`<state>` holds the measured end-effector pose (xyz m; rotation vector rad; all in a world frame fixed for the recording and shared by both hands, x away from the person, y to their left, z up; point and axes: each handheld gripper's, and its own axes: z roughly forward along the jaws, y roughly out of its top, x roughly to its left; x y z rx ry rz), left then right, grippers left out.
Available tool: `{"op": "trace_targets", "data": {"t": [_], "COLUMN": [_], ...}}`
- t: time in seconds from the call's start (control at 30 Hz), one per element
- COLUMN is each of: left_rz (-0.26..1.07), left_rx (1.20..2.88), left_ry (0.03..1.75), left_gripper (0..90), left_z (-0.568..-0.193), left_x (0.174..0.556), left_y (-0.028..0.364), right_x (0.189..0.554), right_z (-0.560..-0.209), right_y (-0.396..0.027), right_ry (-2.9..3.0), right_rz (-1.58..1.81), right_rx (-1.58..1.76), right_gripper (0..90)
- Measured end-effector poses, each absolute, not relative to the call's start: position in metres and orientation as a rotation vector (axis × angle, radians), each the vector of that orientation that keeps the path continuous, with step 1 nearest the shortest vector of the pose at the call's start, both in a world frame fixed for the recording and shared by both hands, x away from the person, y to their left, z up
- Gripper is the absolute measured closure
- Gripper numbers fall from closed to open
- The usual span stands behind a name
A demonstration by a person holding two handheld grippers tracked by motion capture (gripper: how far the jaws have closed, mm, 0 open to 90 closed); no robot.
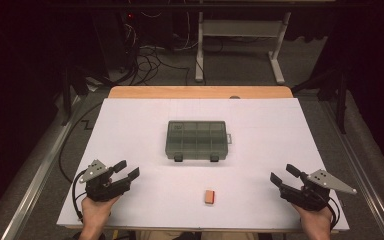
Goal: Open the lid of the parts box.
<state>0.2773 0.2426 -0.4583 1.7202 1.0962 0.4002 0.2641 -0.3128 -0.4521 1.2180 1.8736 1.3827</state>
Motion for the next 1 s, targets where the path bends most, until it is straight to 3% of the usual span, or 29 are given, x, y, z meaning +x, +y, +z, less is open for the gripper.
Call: {"op": "trace_targets", "data": {"t": [1.0], "left_rz": [0.406], "left_rx": [1.758], "left_ry": [1.061], "left_gripper": [39.6], "left_z": [-0.457], "left_x": [0.290], "left_y": [0.224], "right_x": [0.277], "right_z": [-0.451], "right_y": [-0.301], "right_ry": [1.885], "right_rz": [1.401], "right_rx": [1.179], "right_gripper": [35.1]}}
